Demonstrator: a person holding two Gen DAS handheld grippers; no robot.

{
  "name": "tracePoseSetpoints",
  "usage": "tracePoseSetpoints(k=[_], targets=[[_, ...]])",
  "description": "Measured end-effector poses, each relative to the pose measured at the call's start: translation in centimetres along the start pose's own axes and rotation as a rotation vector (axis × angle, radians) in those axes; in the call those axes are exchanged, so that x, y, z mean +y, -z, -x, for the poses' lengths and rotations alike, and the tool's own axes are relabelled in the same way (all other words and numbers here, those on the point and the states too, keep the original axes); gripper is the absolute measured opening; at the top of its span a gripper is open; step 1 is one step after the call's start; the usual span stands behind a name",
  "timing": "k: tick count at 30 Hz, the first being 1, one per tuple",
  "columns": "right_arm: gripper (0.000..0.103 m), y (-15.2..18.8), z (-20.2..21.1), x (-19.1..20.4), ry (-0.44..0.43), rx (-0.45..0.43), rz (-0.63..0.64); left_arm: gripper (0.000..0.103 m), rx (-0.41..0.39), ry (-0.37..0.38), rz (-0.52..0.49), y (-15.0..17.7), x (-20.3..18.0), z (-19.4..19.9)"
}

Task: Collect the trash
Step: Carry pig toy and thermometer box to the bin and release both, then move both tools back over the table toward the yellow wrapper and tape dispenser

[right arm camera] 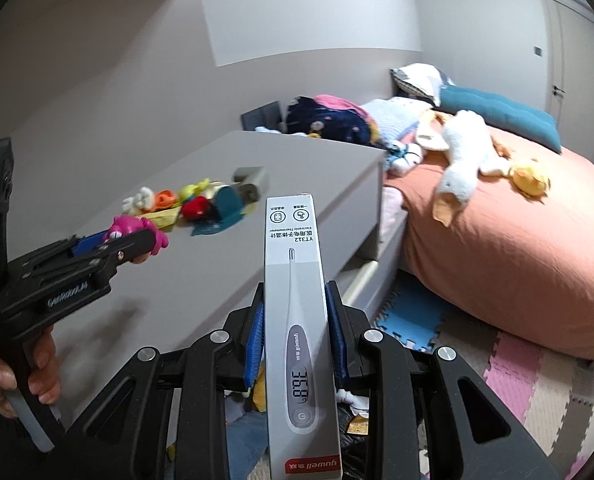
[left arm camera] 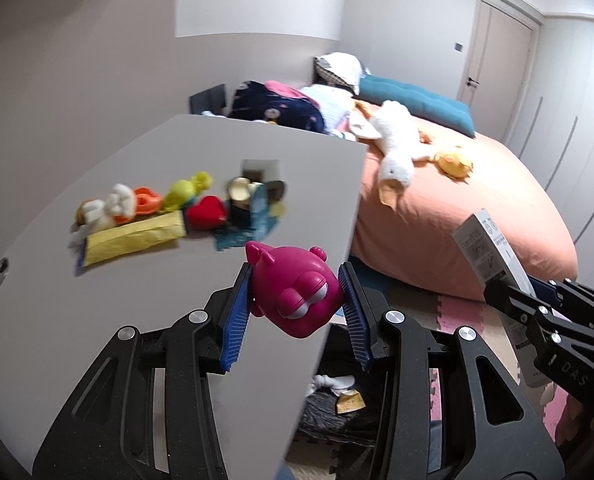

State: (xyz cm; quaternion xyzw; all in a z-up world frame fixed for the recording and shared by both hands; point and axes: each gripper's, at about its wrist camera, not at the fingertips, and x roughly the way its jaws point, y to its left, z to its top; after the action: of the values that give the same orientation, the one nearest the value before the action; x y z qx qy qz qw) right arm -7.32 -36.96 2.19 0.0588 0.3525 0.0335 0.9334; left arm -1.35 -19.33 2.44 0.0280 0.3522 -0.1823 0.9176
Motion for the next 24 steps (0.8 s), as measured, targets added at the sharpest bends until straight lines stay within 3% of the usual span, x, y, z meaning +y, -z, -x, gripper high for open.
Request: tracePoseSetpoints(k=[10, 12, 13, 14, 15, 18, 24], targets=[[0.029, 0.7, 0.5, -4.6, 0.095, 0.011, -0.134, 0.043, 0.055, 0.081, -0.12, 1.0, -5.7, -1.9], [0.039, 0.8, 0.5, -5.8, 0.12, 0.009, -0.185, 0.044, 0.083, 0.124, -0.157, 1.5, -6.9, -2.4], [0.058, 0.9, 0.5, -6.4, 0.129, 0.006, -0.208, 0.063, 0.097, 0.139, -0.179, 1.7, -7.5, -2.7], [0.068, 0.9, 0.7, -6.9, 0.141, -0.004, -0.235, 0.079, 0.1, 0.136, -0.189, 1.9, -7.8, -2.8], [0.069, 1.0, 0.9, -7.6, 0.16, -0.02, -0.26, 0.098, 0.091, 0.124, -0.203, 2.2, -8.1, -2.8], [0.069, 1.2, 1.2, -8.6, 0.201, -0.026, -0.281, 0.097, 0.085, 0.103, -0.246, 2.6, -8.8, -3.0], [0.07, 1.4, 1.0, -9.7, 0.191, -0.031, -0.307, 0.097, 0.102, 0.076, -0.237, 2.6, -8.3, -3.5]])
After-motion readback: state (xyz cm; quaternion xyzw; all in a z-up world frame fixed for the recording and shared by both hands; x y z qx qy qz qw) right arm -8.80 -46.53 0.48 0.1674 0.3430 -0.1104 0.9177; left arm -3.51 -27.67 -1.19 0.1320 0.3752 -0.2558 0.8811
